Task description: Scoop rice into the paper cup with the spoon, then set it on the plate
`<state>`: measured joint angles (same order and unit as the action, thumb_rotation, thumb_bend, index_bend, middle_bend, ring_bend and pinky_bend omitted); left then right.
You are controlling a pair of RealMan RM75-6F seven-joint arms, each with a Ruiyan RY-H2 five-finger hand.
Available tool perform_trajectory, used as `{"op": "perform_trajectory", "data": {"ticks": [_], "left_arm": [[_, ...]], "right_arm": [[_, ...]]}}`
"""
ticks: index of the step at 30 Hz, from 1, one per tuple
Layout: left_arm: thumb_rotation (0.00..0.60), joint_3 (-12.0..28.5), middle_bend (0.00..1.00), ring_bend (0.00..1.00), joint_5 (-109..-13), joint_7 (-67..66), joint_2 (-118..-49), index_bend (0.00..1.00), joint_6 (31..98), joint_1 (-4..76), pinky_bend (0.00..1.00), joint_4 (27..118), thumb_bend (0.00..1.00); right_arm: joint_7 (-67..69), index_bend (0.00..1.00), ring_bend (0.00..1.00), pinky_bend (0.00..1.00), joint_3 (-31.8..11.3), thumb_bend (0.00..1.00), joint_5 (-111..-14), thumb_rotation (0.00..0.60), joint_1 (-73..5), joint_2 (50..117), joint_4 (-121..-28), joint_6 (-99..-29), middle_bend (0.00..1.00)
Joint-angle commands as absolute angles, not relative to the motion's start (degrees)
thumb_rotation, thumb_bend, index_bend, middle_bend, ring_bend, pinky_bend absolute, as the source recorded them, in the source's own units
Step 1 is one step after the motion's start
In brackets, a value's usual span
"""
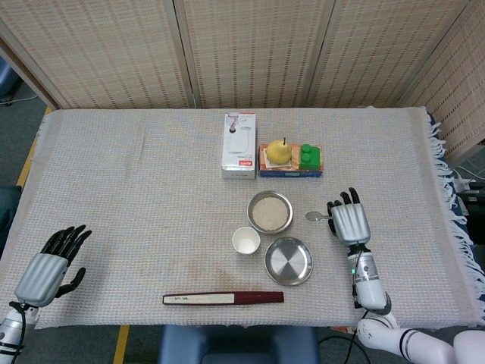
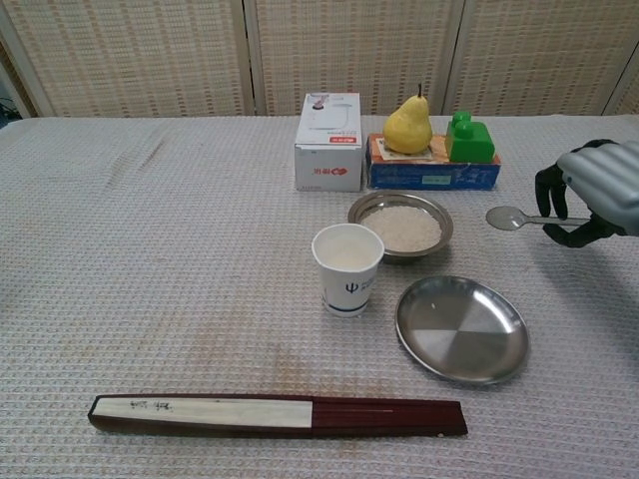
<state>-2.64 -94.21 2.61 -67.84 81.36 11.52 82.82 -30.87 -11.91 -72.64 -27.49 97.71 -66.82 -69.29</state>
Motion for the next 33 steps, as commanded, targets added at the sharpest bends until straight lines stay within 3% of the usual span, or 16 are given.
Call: {"op": "perform_trajectory", "data": {"ticks": [1,12,22,33], "left_arm": [[0.600,-2.68,0.00,0.00,-94.30,2.56,-67.84,0.00,81.36,11.54,0.10,82.87,0.45],[0.600,-2.28,0.00,0.00,-94.09,3.69,-67.10,0.00,82.66,11.07,0.11,83.01,0.45],[0.600,-2.57,0.00,0.00,-95.03,5.86,-66.41,0.00,83.20,11.10,0.11,82.54,0.45],[0.600,-2.56,0.00,0.00,-95.09,5.56,-66.42,0.00,83.32,11.02,0.11,82.73,0.45]], "right_arm": [[-37.50,0.94,0.22,0.15,-14.08,0.36,-72.72,0.600,-31.07,95.07,-71.28,-68.35,0.57],[-52.77,0.93,0.22,0.15,-16.00,0.36,-69.93,0.600,-40.59,98.05,-72.61,-62.53,0.57],[-69.02,0.93,0.22,0.15,-12.78,0.36,-65.47,0.600,-45.27,99.37,-71.49,-58.97,0.57],[-74.09,0.93,0.23,0.15,-9.83,0.36,-64.20,0.600,-48.00,101.98,-68.21,-58.30,0.57]]}}
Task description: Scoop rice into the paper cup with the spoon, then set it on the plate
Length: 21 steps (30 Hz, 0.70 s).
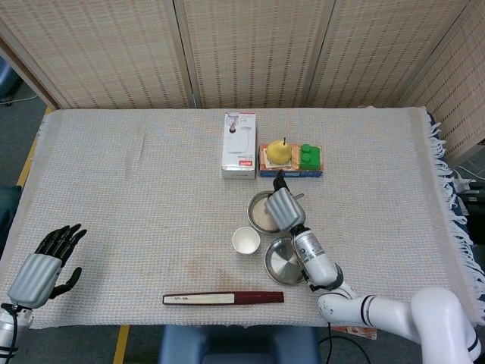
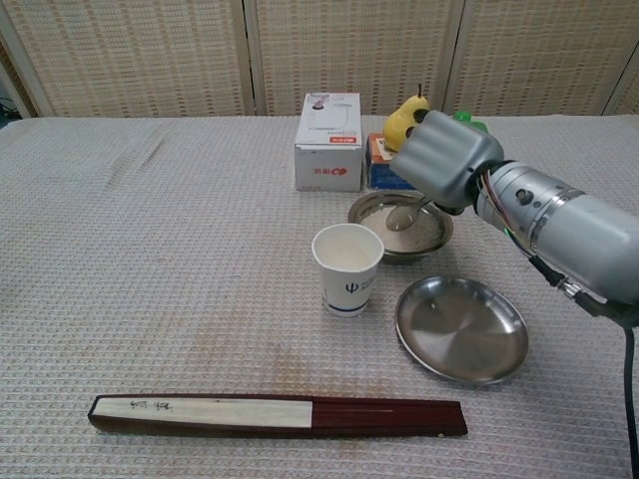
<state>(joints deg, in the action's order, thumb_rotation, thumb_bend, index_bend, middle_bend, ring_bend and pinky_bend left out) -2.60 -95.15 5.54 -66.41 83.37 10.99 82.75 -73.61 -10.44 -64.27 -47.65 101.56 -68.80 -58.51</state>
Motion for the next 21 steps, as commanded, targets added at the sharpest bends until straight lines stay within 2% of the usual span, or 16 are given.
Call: {"op": "perform_trajectory", "data": {"ticks": [1,10,21], "left_arm": [[0.600,-2.54,0.00,0.00,-95.01,5.60,-66.43,0.00,83.19,11.06,0.11,82.68,0.45],[0.600,-2.43,0.00,0.00,-94.77,5.39,-66.59,0.00,82.79,11.22,0.10,82.47,0.45],[0.600,-2.59,0.00,0.00,-95.22,5.45,-66.52,0.00,83.17,11.12,0.11,82.59,0.45]], "right_arm": [[-74.18,0.93,0.23,0.15,-9.56,0.36,-64.00,0.600,-48.09,102.10,-68.07,-58.15,0.57],[-69.98,0.93,0.23,0.15,-9.10,0.36,-63.30,0.600,-48.24,102.30,-68.64,-57.65,0.57],[-62.22,0.93,0.23,0.15,-10.66,0.36,-60.06,0.600,-47.56,101.84,-70.09,-57.23,0.57]]}}
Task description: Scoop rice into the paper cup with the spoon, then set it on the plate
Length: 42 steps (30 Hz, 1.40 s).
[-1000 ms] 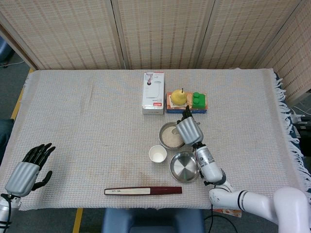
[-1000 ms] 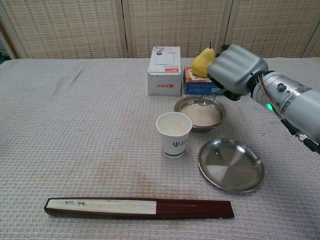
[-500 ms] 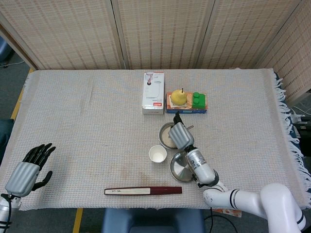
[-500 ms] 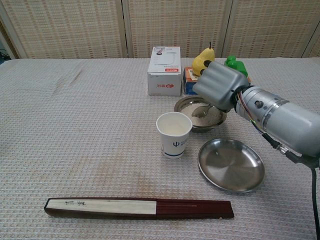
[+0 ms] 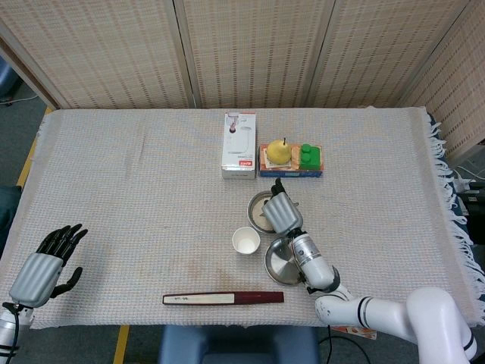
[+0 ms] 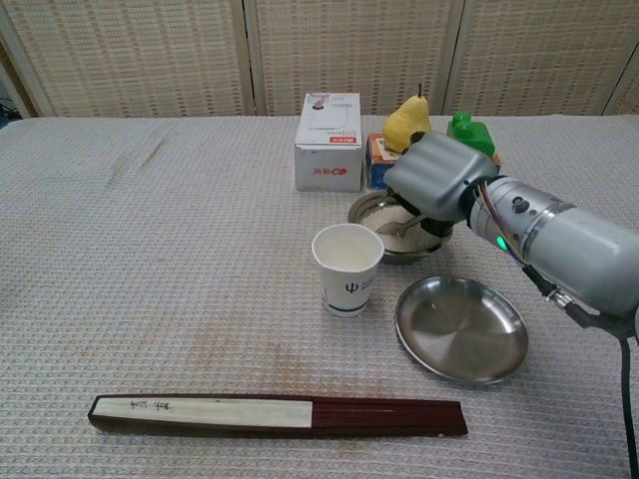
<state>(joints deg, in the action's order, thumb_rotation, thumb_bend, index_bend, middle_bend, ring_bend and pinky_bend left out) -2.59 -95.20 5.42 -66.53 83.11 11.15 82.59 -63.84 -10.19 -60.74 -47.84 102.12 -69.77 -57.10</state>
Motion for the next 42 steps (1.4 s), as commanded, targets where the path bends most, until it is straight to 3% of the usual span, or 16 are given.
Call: {"op": "perform_trajectory", "data": {"ticks": [1,9,21,27,42], "left_arm": [[0.600,-2.59,0.00,0.00,-95.22,5.41,-66.53,0.00,83.19,11.10,0.11,82.60,0.45],[0.600,-2.68,0.00,0.00,-95.19,4.77,-66.73,0.00,82.94,11.10,0.11,82.79,0.45],[0.600,-2.72,0.00,0.00,-95.25,4.04,-66.87,0.00,82.93,11.05,0.11,82.95,0.45],[0.600,-2.69,0.00,0.00,-95.16,4.13,-66.81,0.00,82.94,11.02,0.10,83.01,0.45],[0.600,-2.78,0.00,0.00,-95.23,3.97,-66.83,0.00,82.81,11.04,0.11,83.13,0.45]], "right_arm": [[-61.32,0.93,0.23,0.15,-10.92,0.36,-59.60,0.600,-47.40,101.72,-70.28,-57.19,0.57],[-53.08,0.93,0.23,0.15,-14.41,0.36,-52.98,0.600,-46.19,98.95,-73.77,-55.14,0.57],[-47.05,0.92,0.23,0.15,-15.22,0.36,-46.31,0.600,-45.58,96.23,-75.51,-52.68,0.57],[-43.64,0.92,0.23,0.15,-14.86,0.36,-45.99,0.600,-45.90,96.06,-75.96,-52.25,0.57],[-39.91,0.92,0.23,0.15,-14.92,0.36,-49.31,0.600,-46.37,90.13,-89.37,-56.62,0.57]]}}
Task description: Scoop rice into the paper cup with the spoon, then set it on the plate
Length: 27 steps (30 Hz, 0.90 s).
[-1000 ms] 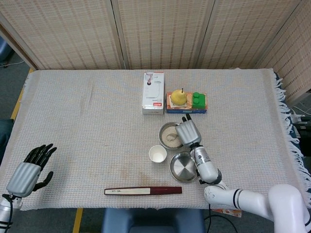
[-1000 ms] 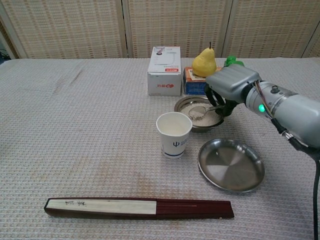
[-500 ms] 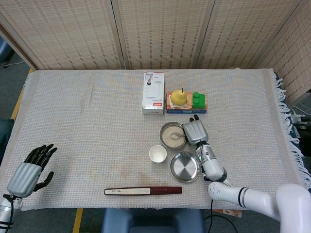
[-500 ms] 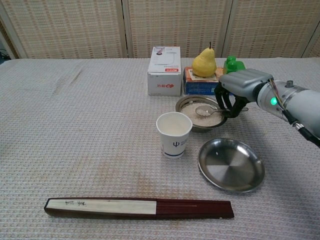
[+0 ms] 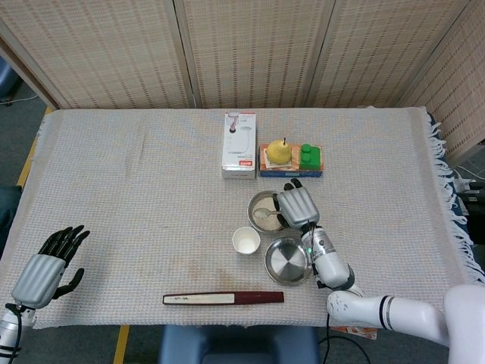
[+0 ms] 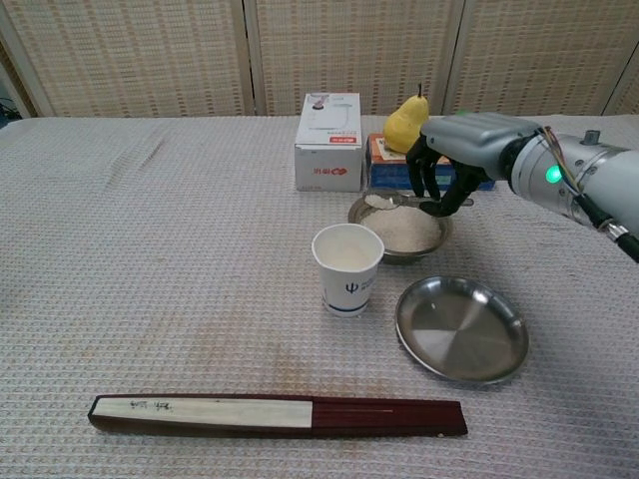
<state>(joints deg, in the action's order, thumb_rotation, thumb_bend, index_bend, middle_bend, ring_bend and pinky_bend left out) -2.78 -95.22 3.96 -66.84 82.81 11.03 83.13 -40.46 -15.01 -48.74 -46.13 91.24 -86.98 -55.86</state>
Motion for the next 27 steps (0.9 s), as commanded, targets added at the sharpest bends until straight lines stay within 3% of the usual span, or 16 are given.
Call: {"op": "perform_trajectory", "data": {"ticks": [1,13,27], "left_arm": [[0.600,-2.79,0.00,0.00,-95.26,3.98,-66.82,0.00,82.83,11.04,0.11,83.14,0.45],[0.600,-2.96,0.00,0.00,-95.57,4.49,-66.65,0.00,82.83,11.08,0.11,83.16,0.45],[0.600,-3.13,0.00,0.00,-96.07,5.19,-66.33,0.00,83.38,10.96,0.11,83.28,0.45]], "right_arm": [[-40.07,0.92,0.23,0.15,-14.70,0.36,-49.44,0.600,-46.50,89.81,-90.43,-56.86,0.57],[-47.36,0.92,0.23,0.15,-10.00,0.36,-51.33,0.600,-48.27,89.30,-96.73,-60.73,0.57],[-70.48,0.92,0.23,0.15,-2.91,0.36,-59.18,0.600,-51.72,93.22,-95.60,-69.79,0.57]]}}
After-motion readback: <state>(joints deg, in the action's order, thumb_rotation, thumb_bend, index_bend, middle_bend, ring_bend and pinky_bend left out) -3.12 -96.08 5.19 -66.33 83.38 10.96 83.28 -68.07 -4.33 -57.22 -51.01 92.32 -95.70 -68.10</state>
